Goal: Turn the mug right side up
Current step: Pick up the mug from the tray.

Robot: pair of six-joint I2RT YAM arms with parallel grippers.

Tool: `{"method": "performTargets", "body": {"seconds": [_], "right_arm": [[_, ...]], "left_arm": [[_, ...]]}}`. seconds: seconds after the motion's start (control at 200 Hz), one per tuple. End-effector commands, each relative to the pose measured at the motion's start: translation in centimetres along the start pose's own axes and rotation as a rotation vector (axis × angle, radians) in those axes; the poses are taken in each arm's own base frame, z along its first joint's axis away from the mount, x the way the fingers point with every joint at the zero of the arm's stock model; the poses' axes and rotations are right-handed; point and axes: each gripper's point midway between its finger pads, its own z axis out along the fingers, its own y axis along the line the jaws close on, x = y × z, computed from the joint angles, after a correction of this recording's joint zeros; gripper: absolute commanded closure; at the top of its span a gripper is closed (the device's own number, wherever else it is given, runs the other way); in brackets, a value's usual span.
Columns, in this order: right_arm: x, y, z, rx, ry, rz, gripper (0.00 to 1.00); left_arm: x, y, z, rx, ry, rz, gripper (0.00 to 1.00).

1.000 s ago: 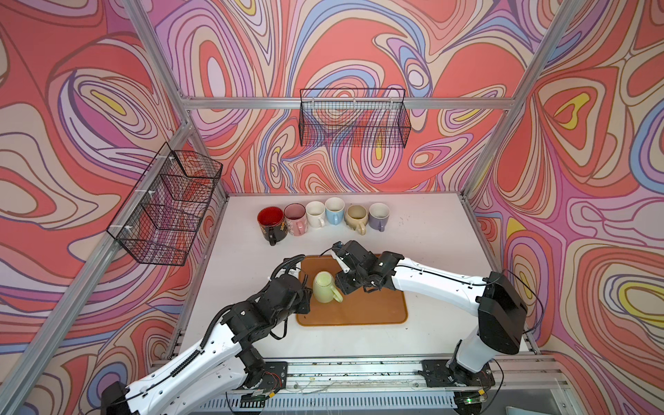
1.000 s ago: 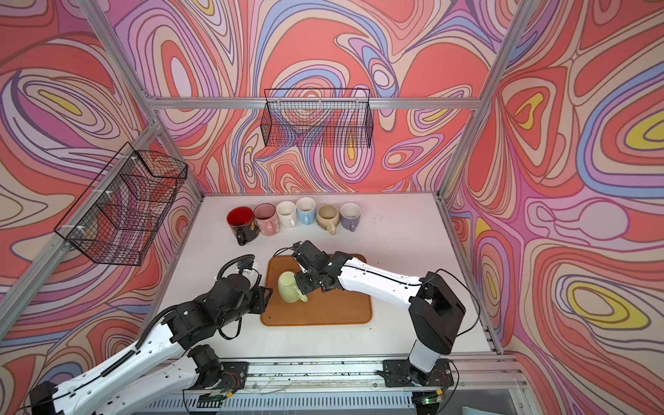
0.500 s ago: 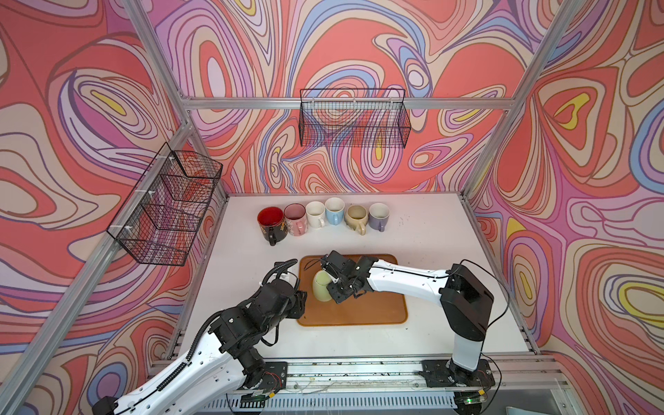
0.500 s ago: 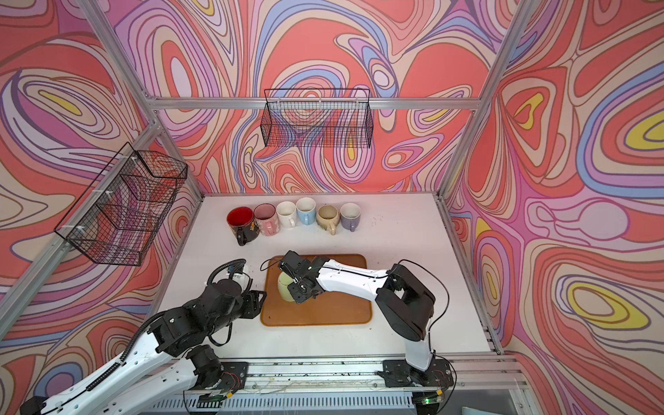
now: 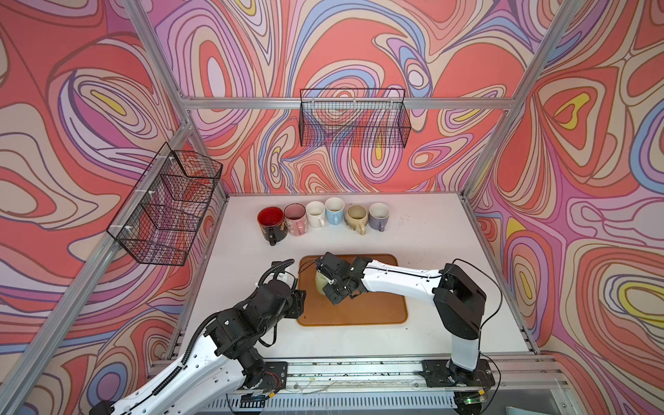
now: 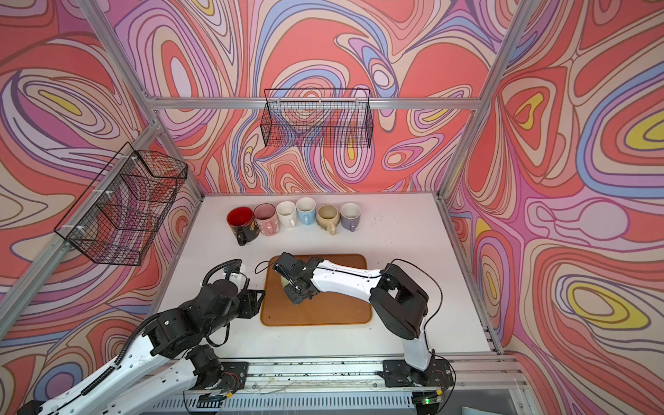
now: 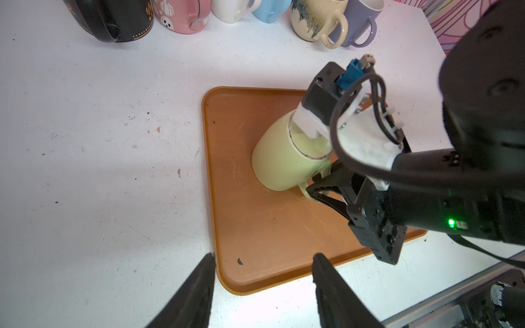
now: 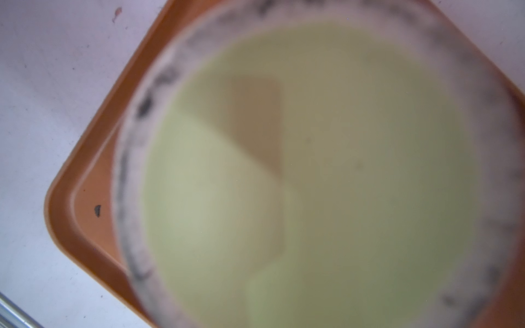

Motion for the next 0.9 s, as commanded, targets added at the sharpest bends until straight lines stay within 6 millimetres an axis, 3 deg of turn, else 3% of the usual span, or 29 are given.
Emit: {"method": "performTargets", "body": {"seconds": [0.0,0.29,0.341,0.601,0.891], "right_arm": [[-0.8,0.3,-0.6,-0.015,-0.042,0.001,1.00],[-2.4,1.2,-4.1,-0.106,-0.180,0.028,1.00],[-2.9,1.0,-5.8,-0.126,-0.225,0.043,1.00],[-3.7,-2.1,-10.3,-0.253,-0.373,0.200,1.00],[-4.1,-5.9,-15.4,-0.440,-0.557,0.356,1.00]], "left_arm": [[-0.8,0.1,-0.6,-0.021,-0.010,0.009,0.38],[-1.3,-2.4,-0.1,0.087,-0.001,-0.009,0.22],[-1.5,-3.1,0.0,0.115,-0.001,-0.012,0.19],[-2.5,-7.0,0.3,0.294,-0.014,-0.011,0.14],[-3.0,-12.6,1.0,0.560,0.004,0.000,0.18]]}}
